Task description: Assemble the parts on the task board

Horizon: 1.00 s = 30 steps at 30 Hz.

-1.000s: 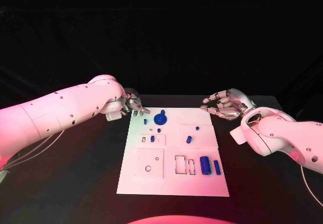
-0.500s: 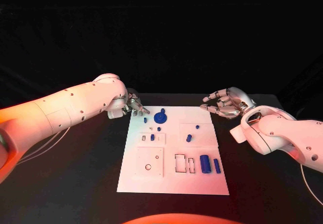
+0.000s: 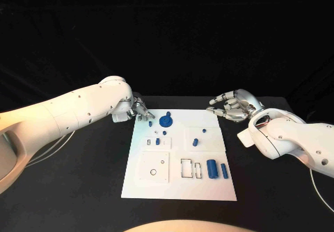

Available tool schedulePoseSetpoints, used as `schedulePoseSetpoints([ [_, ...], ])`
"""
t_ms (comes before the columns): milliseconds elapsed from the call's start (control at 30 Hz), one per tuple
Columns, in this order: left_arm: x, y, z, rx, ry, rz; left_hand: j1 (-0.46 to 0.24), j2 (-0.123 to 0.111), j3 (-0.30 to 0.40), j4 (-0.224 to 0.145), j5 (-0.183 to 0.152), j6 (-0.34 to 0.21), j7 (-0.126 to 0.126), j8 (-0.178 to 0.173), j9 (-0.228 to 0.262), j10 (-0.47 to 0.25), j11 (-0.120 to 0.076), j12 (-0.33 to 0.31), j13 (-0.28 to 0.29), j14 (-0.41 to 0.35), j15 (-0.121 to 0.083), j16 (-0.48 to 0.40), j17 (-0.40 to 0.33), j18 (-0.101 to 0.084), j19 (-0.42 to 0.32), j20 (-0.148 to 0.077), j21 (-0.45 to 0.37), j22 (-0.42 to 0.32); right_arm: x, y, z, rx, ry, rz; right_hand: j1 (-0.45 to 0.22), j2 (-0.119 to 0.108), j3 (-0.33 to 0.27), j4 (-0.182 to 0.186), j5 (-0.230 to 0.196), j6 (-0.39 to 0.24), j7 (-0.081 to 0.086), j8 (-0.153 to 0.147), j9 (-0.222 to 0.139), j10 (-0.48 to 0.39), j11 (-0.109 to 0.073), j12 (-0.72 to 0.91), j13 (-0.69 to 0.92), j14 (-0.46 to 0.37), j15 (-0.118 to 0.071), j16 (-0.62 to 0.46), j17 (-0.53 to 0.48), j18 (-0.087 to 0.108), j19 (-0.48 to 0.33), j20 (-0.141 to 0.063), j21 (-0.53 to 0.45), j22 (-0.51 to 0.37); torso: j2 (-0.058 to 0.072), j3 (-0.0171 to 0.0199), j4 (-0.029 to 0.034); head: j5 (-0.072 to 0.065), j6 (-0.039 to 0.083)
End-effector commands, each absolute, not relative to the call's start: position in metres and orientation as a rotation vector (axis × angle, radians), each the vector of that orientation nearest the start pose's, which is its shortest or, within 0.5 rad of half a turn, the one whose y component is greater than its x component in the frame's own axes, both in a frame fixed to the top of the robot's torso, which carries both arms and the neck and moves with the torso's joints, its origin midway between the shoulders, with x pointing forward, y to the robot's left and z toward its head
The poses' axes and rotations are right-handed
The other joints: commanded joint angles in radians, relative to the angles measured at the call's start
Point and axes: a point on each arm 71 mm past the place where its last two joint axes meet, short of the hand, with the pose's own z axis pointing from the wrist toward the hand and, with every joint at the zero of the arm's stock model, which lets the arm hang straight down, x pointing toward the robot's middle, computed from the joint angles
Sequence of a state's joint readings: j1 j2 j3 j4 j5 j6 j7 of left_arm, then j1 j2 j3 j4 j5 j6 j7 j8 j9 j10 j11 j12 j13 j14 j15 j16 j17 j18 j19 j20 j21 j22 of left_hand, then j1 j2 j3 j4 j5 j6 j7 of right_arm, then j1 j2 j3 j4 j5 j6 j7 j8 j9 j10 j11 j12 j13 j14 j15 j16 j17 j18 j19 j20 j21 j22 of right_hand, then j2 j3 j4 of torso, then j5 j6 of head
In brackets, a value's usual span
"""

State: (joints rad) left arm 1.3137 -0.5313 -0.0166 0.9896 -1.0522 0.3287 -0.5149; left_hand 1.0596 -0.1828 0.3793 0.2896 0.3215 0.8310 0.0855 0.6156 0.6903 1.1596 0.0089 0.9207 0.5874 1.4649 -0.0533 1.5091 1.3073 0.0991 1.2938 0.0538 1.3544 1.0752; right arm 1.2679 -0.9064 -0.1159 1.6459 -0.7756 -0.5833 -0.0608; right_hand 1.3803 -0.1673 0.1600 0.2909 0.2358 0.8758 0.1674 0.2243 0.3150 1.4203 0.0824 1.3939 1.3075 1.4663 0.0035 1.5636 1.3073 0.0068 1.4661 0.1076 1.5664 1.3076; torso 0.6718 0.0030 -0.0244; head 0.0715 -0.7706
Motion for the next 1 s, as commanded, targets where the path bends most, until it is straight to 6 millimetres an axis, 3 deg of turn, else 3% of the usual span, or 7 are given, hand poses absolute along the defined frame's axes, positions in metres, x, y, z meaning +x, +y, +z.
schedulePoseSetpoints([
  [33,0.577,0.213,-0.195,-0.266,2.379,-0.267,-0.01,0.0,-0.006,0.002,-0.007,0.007,0.003,-0.004,-0.002,-0.004,0.004,0.0,-0.002,0.065,0.005,-0.002,0.119,0.0,-0.003,0.008,0.002,-0.003,0.47,-0.212,-0.17,0.54,1.613,0.927,-0.008,0.002,-0.004,-0.002,-0.006,-0.001,-0.003,0.004,-0.002,-0.005,-0.002,-0.002,0.103,0.096,0.003,-0.005,0.23,-0.007,0.105,0.003,0.004,0.263,0.001,-0.0004,-0.0019,-0.001,0.001],
  [300,0.579,0.211,-0.197,-0.277,2.391,-0.274,-0.007,0.005,-0.006,0.001,-0.007,0.008,0.002,-0.005,-0.003,-0.005,0.004,0.0,-0.002,0.065,0.005,-0.002,0.12,0.0,-0.003,0.008,0.002,-0.003,0.47,-0.211,-0.17,0.539,1.614,0.929,-0.008,0.002,-0.004,-0.002,-0.006,-0.001,-0.003,0.004,-0.002,-0.005,-0.002,-0.002,0.103,0.096,0.003,-0.005,0.23,-0.007,0.105,0.003,0.004,0.263,-0.001,0.0,0.0009,-0.001,0.001],
  [1000,0.577,0.208,-0.21,-0.282,2.436,-0.27,0.006,0.01,-0.006,-0.003,-0.007,0.011,0.002,-0.006,-0.005,-0.008,0.004,0.002,-0.004,0.065,0.006,-0.002,0.12,0.001,-0.005,0.009,0.001,-0.004,0.47,-0.211,-0.17,0.538,1.615,0.93,-0.008,0.002,-0.004,-0.002,-0.006,-0.001,-0.003,0.004,-0.002,-0.005,-0.002,-0.002,0.103,0.096,0.003,-0.005,0.23,-0.007,0.105,0.003,0.004,0.263,0.0,-0.0001,0.0002,-0.004,-0.003],
])
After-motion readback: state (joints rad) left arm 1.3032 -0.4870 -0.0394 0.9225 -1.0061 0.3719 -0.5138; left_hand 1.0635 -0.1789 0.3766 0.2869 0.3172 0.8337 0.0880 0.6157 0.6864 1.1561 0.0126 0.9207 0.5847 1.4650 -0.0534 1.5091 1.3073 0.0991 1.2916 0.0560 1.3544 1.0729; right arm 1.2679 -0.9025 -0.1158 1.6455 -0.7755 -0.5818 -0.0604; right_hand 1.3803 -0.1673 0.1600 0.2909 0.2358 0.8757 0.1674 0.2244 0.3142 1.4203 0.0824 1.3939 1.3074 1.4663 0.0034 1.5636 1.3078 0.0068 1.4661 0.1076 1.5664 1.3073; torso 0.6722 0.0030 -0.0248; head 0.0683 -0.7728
